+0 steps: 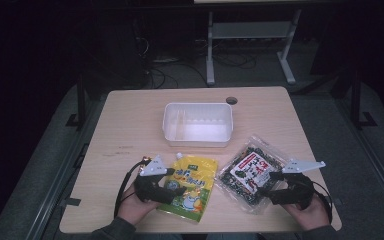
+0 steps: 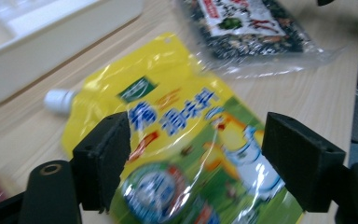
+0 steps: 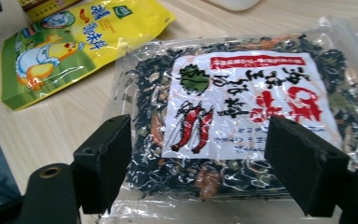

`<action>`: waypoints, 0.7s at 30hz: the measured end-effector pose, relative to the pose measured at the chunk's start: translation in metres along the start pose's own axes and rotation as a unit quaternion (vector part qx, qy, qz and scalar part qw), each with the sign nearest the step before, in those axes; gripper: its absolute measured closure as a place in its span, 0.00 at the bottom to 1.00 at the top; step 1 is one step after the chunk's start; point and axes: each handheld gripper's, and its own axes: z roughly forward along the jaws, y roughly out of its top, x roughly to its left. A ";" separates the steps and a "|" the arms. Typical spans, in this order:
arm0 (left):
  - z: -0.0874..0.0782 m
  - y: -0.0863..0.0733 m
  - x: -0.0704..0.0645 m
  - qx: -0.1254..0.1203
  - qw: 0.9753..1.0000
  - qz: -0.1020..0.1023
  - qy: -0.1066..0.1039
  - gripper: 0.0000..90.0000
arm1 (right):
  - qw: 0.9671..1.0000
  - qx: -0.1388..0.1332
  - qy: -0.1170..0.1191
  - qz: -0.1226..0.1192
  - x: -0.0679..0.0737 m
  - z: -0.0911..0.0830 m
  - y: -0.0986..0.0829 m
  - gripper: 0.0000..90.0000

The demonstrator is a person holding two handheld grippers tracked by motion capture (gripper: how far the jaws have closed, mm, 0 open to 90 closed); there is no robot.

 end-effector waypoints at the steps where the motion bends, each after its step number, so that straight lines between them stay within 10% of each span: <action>1: 0.003 0.004 -0.002 -0.002 1.000 0.002 -0.004 0.28 | 1.000 0.002 -0.007 0.004 -0.002 -0.002 0.002 0.25; 21: 0.089 0.079 -0.026 0.056 0.996 0.033 -0.056 0.42 | 0.997 0.012 -0.050 0.064 -0.052 -0.019 0.024 0.33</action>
